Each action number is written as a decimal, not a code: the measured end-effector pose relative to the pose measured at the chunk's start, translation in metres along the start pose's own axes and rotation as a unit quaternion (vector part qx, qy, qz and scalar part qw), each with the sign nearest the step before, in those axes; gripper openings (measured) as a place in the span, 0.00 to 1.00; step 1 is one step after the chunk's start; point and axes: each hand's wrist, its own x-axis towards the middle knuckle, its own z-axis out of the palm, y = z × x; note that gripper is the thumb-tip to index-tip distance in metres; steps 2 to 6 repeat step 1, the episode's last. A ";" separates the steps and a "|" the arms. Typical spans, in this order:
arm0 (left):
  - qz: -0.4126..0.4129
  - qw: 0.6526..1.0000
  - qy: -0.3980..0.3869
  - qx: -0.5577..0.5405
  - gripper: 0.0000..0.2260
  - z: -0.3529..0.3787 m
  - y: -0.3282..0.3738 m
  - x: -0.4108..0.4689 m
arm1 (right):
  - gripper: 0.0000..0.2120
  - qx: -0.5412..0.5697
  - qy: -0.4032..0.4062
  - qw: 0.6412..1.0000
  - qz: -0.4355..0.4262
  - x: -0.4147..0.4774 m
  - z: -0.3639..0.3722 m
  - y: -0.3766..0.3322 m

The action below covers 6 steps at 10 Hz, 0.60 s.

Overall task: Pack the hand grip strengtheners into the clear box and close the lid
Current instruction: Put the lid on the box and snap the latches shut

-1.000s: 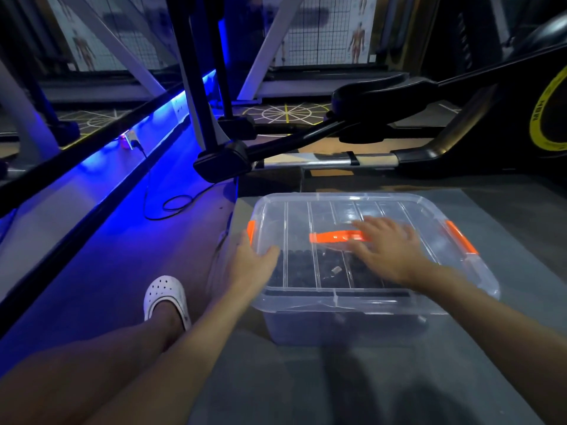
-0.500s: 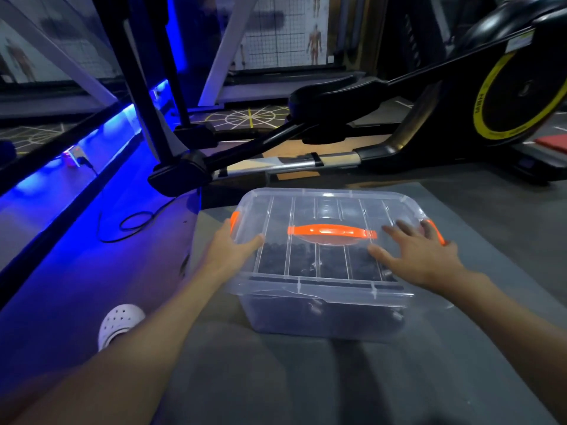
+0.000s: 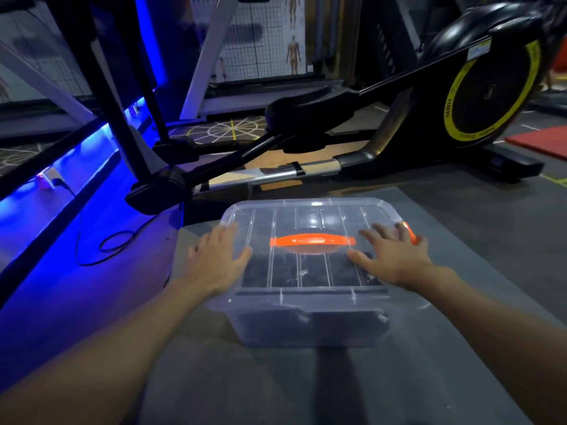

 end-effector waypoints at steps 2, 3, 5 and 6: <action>0.002 0.998 0.030 -0.048 0.22 0.008 0.004 0.038 | 0.28 0.027 0.091 0.995 0.017 0.026 0.000 -0.006; 0.002 0.998 0.030 -0.048 0.22 0.008 0.004 0.038 | 0.28 0.027 0.091 0.995 0.017 0.026 0.000 -0.006; 0.002 0.998 0.030 -0.048 0.22 0.008 0.004 0.038 | 0.28 0.027 0.091 0.995 0.017 0.026 0.000 -0.006; 0.002 0.998 0.030 -0.048 0.22 0.008 0.004 0.038 | 0.28 0.027 0.091 0.995 0.017 0.026 0.000 -0.006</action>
